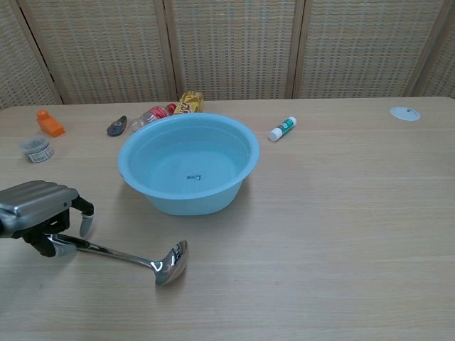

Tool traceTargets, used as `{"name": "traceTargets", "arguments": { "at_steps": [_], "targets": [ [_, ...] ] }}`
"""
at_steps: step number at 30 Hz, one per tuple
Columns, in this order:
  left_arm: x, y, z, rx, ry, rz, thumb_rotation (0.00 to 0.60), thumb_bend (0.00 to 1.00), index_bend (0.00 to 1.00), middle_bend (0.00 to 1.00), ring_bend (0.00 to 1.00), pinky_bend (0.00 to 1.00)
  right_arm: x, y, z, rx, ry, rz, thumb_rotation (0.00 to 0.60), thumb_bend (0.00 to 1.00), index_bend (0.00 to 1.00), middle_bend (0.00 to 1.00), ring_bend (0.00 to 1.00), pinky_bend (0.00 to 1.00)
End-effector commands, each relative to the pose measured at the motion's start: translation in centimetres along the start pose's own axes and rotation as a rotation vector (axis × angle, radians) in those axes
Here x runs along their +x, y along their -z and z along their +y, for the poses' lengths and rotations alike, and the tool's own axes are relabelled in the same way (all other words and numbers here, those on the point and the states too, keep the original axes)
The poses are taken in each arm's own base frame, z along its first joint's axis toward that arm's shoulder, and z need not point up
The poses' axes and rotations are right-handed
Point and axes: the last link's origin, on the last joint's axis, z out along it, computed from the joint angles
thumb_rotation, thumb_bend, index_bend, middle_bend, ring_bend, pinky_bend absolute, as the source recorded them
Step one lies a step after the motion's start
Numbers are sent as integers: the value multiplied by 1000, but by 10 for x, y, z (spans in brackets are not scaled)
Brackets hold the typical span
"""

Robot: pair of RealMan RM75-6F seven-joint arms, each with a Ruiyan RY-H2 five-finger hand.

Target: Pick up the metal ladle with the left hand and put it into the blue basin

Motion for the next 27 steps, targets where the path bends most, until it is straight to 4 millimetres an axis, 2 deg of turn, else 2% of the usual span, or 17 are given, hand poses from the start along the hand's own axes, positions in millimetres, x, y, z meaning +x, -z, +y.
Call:
{"name": "traceTargets", "arguments": {
  "at_steps": [1,19,22,27],
  "targets": [
    [-1,-2,0,4,0,-10,600,334,527,1000,932,994,0,0,0,0,0,-1,600,0,0,0,0,0],
    [-5,-9,3,14,-8,-52,600,335,527,1000,931,994,1,0,0,0,-7,-1,600,0,0,0,0,0],
    [-5,-10,4,17,-8,-56,600,379,533,1000,931,994,1,0,0,1,-9,-2,600,0,0,0,0,0],
    [-1,-7,2,25,-5,-36,600,466,707,1000,931,994,1,0,0,0,-15,-2,600,0,0,0,0,0]
  ]
}}
